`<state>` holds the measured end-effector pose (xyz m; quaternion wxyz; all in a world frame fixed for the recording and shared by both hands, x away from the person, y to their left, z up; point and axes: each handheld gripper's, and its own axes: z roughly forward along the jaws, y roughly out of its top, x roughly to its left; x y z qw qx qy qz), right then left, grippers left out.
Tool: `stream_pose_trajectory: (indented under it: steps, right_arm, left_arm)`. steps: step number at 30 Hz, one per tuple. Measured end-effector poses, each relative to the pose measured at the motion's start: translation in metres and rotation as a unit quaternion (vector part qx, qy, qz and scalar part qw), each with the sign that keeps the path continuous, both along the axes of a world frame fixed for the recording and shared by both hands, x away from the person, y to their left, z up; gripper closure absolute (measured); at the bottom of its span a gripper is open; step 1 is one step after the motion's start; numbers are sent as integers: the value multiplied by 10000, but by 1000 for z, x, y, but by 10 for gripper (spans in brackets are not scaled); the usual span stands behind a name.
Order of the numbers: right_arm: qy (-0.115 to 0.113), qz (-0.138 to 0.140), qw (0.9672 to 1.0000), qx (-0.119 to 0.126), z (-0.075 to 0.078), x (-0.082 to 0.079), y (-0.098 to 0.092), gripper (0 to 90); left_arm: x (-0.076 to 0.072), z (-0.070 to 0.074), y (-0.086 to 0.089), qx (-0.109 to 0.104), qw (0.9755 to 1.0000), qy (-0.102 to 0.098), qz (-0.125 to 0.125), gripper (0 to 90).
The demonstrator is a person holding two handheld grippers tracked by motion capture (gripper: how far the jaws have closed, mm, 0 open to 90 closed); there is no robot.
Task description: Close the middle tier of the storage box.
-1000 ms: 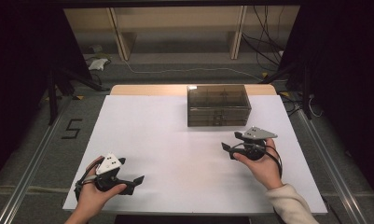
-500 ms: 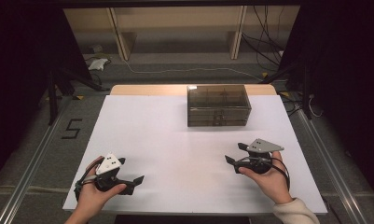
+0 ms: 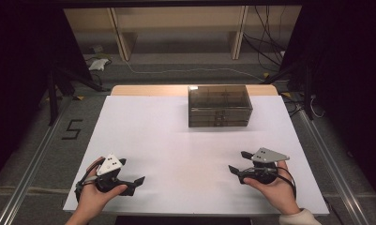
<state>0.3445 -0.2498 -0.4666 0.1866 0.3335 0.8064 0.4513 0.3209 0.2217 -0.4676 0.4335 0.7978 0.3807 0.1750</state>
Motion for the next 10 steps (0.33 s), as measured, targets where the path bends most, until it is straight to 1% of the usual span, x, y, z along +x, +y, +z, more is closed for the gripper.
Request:
stream_pose_trajectory:
  steps: [1, 6, 10]
  right_arm:
    - [10, 21, 10000, -18, 0, -2, 0, 276]
    - [72, 66, 9999, -43, -2, -9, -2, 276]
    - [75, 93, 9999, -37, -2, -12, -3, 273]
  left_arm:
    - [0, 0, 0, -35, 10000, 7, 5, 18]
    - [0, 0, 0, -10, 10000, 10, -4, 18]
    - [1, -1, 0, -4, 10000, 20, 2, 18]
